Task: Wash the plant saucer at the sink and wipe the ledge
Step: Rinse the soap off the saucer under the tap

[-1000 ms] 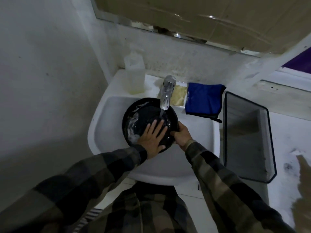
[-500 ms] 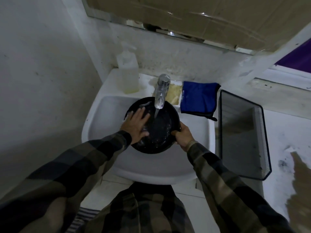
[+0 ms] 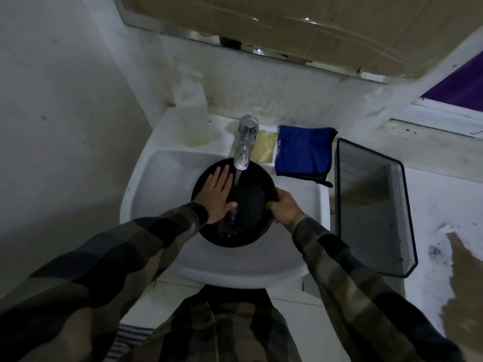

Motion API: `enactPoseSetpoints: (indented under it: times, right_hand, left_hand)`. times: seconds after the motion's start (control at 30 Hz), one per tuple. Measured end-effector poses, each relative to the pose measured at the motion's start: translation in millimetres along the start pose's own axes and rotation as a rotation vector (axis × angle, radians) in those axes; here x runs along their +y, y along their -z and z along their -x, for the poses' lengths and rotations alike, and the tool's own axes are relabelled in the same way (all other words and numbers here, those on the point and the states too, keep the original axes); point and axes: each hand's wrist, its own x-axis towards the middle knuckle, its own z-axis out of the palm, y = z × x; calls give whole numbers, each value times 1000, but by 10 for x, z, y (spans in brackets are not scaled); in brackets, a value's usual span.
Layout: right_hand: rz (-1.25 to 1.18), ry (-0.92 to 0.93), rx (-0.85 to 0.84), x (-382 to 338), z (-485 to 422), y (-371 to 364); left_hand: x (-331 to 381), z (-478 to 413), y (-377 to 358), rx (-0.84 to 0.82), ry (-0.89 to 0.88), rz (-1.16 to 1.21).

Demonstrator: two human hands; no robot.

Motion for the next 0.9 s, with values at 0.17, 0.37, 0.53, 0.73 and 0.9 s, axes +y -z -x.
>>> enactPoseSetpoints:
  times: [0.17, 0.37, 0.53, 0.73, 0.9]
  right_hand:
    - [116, -69, -84, -63, 67, 52]
    - [70, -135, -82, -61, 94, 203]
    - [64, -132, -122, -129, 86, 112]
    - [-21, -88, -52, -86, 39, 250]
    - [-53, -55, -65, -86, 8, 243]
  left_hand:
    - [78, -20, -14, -49, -104, -52]
    - [-154, -52, -6, -134, 117, 54]
    - [17, -46, 5, -39, -190, -94]
    - [-301, -62, -45, 33, -114, -105]
    - [-366, 123, -91, 322, 246, 752]
